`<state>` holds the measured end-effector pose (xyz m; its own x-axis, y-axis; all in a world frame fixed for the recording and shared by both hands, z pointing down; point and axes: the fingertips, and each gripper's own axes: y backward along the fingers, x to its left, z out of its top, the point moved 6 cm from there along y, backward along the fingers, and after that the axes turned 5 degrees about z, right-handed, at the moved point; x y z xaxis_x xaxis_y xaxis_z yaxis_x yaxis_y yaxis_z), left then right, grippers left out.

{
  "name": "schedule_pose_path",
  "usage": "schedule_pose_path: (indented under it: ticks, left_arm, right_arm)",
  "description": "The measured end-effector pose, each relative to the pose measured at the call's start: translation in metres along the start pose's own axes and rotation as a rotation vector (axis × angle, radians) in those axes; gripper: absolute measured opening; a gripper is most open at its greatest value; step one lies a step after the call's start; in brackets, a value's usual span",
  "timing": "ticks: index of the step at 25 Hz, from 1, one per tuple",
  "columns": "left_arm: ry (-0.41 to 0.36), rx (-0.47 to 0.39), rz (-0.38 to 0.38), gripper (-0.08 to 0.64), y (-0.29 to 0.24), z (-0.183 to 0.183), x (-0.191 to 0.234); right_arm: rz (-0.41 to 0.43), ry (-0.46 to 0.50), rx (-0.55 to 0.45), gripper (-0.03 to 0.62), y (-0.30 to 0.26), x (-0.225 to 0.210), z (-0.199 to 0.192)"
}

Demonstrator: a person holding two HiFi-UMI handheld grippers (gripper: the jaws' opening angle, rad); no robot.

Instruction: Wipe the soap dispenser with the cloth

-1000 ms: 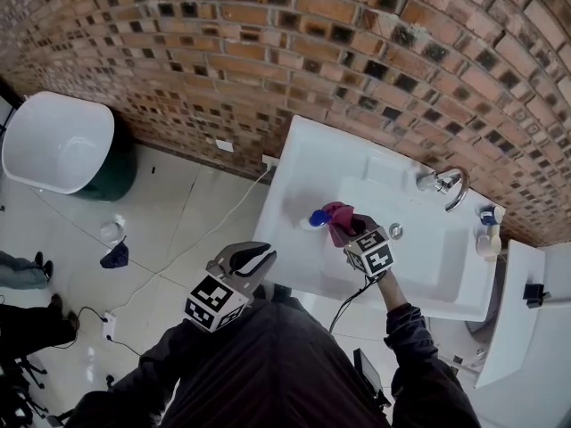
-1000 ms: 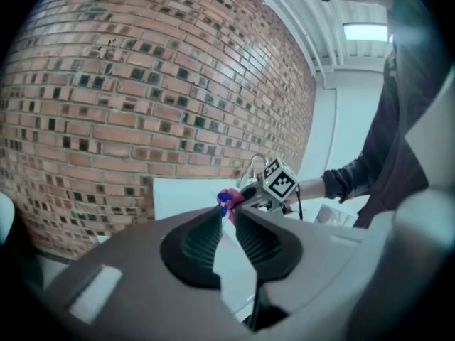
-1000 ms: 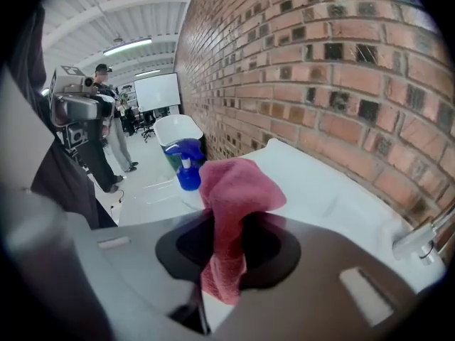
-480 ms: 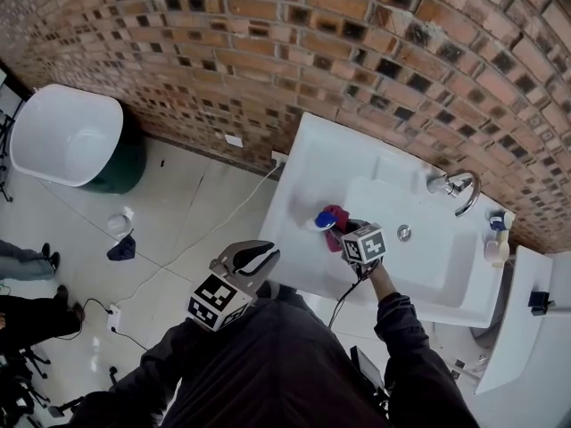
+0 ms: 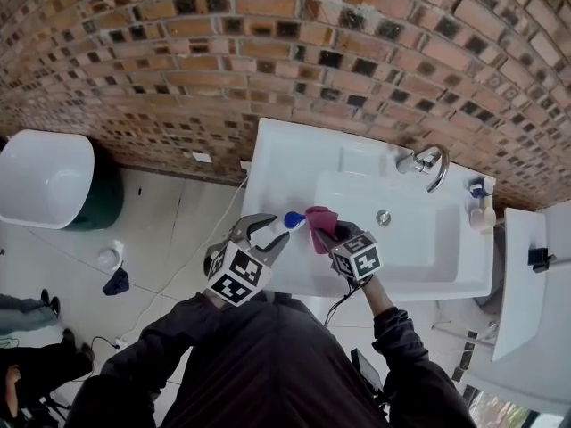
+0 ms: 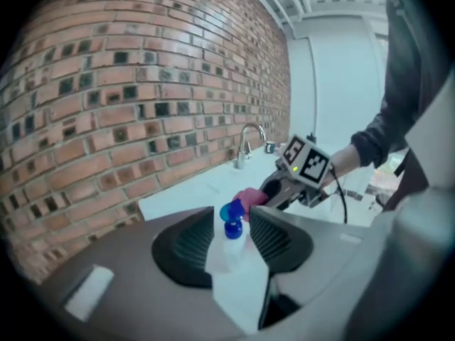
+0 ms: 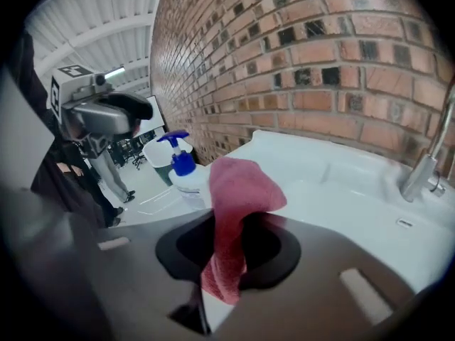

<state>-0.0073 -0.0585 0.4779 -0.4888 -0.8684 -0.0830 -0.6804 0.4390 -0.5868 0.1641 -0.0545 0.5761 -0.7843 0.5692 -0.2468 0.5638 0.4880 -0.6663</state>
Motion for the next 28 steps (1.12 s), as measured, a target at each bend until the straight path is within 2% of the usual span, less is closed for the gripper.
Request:
schedule_pose_path:
  ticks: [3, 7, 11, 14, 18, 23, 25, 28]
  left_arm:
    - [-0.139, 0.075, -0.049, 0.192, -0.027, 0.007, 0.001]
    - [-0.243, 0.164, -0.138, 0.207, -0.052, 0.004, -0.005]
    - [-0.337, 0.186, -0.145, 0.202, -0.064, 0.004, -0.006]
    - [-0.410, 0.178, -0.191, 0.181, -0.065, 0.003, -0.006]
    - [-0.584, 0.137, -0.340, 0.179, -0.060, 0.001, -0.007]
    - [-0.853, 0.049, -0.622, 0.179, -0.051, -0.005, -0.008]
    - [-0.919, 0.066, -0.712, 0.179, -0.049, -0.006, -0.006]
    - [-0.949, 0.093, -0.788, 0.179, -0.050, -0.005, -0.007]
  right_arm:
    - [-0.018, -0.009, -0.047, 0.074, 0.022, 0.014, -0.003]
    - [-0.046, -0.034, -0.081, 0.074, 0.044, 0.026, -0.016]
    - [-0.068, -0.059, -0.095, 0.074, 0.057, 0.031, -0.030]
    - [-0.079, -0.081, -0.091, 0.074, 0.062, 0.031, -0.037]
    - [-0.076, -0.075, -0.092, 0.074, 0.063, 0.031, -0.035]
    - [-0.052, -0.044, -0.079, 0.074, 0.061, 0.034, -0.024]
    - [-0.044, -0.037, -0.075, 0.074, 0.059, 0.035, -0.018]
    - [-0.036, -0.027, -0.057, 0.074, 0.058, 0.036, -0.013]
